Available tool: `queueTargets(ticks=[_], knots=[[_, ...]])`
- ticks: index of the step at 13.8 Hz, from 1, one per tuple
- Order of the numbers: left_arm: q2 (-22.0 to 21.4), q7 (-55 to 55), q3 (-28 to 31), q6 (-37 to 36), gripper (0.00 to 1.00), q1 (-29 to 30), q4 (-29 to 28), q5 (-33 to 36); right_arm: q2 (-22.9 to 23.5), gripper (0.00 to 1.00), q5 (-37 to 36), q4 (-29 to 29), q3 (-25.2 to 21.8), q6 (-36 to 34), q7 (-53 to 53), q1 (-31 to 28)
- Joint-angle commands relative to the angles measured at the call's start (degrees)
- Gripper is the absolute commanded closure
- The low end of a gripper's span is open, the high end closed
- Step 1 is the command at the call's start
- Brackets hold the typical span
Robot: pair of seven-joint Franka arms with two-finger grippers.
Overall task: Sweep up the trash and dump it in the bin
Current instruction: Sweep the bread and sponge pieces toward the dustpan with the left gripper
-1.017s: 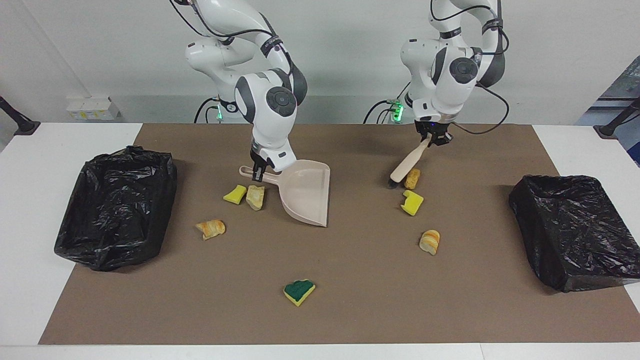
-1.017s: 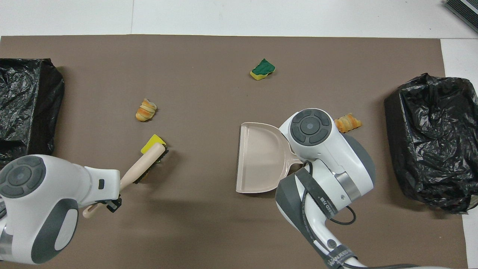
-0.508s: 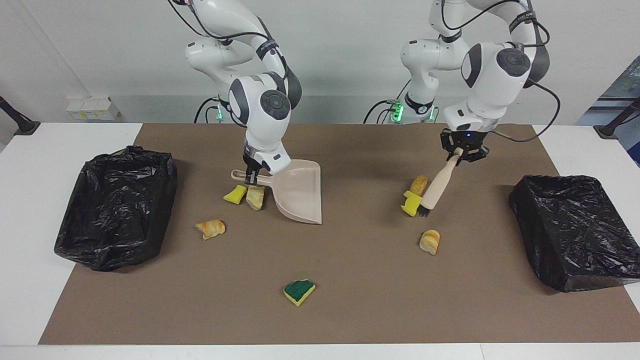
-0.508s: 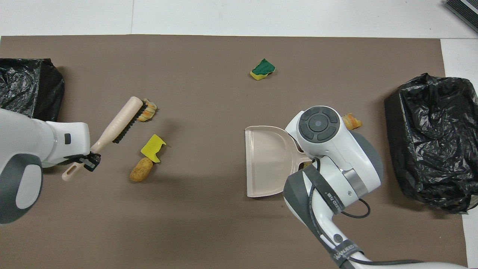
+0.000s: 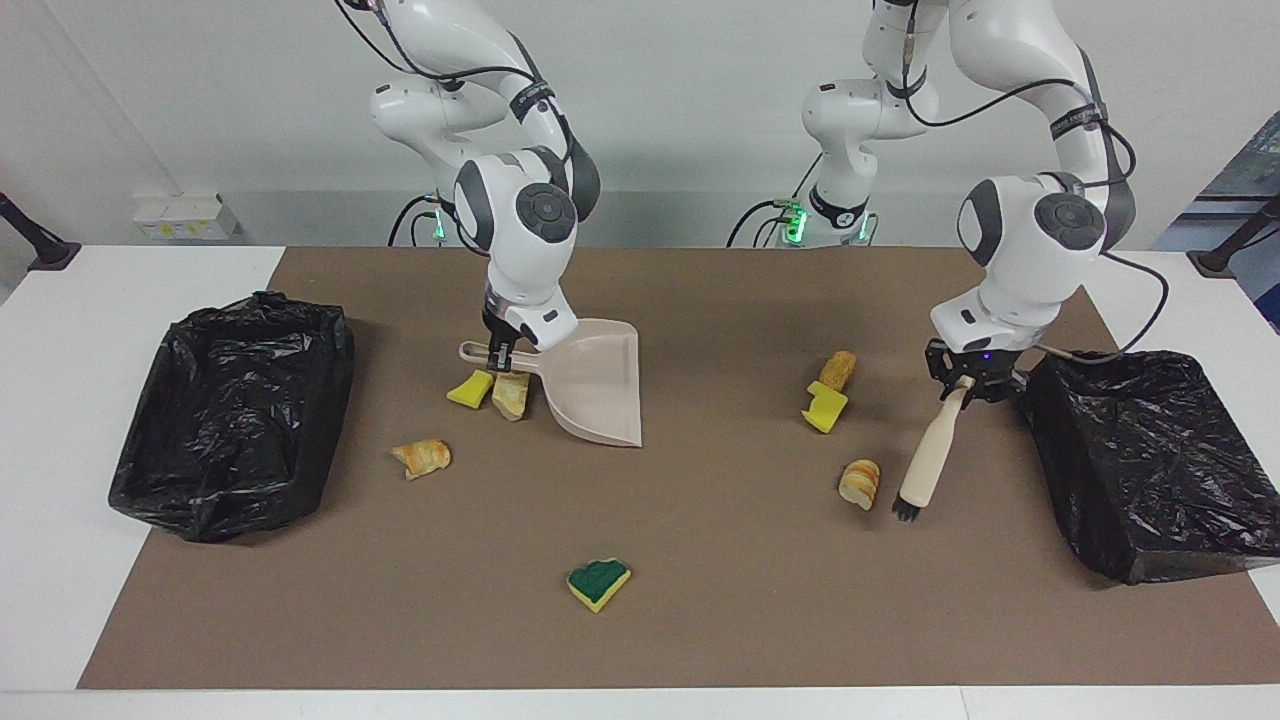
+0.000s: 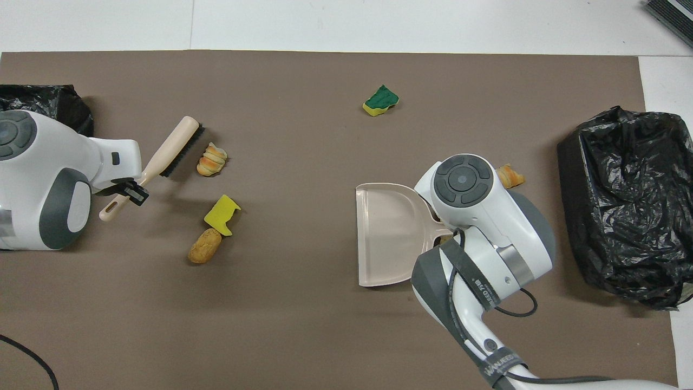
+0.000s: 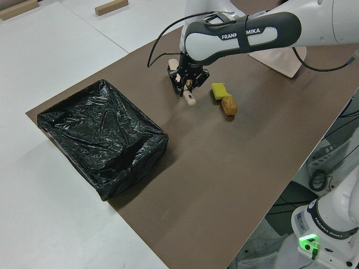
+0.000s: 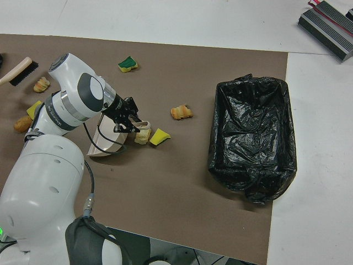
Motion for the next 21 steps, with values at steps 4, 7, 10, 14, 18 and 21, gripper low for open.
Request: queueTargets(ticks=[4,7,10,14,18,21], knots=[[-5.2,-1.5,-0.8,-10.4,1.0,-4.6,-5.4,1.0,-2.9,1.0,-7.2,-4.2,0.5,1.6,3.5,0.2],[-6.1,-9.5,-0.9,-10.3,1.0,-10.5,-6.6,1.0,-3.1,1.0,-7.1,-5.2,0.5,3.2,4.4,0.1],[-7.2,-18.1,-0.8,-11.9,1.0,-16.1,-6.3,1.0,-3.2,1.0,-6.7,-5.6,0.6,3.6,4.4,0.2],[-14.3,-25.5,-0.6,-20.4,1.0,-15.1,-6.6,0.9,-4.0,1.0,-6.6,-7.9,0.6,6.9,4.3,0.2],[-20.9,-46.9,-0.5,-25.6,1.0,-12.7,-14.6,0.9,-4.4,1.0,-6.5,-8.1,0.6,7.0,3.8,0.2],[-25.7,-61.1,-0.5,-19.2,1.0,-12.6,-23.7,0.9,-4.4,1.0,-6.5,-8.1,0.6,7.0,3.7,0.2]])
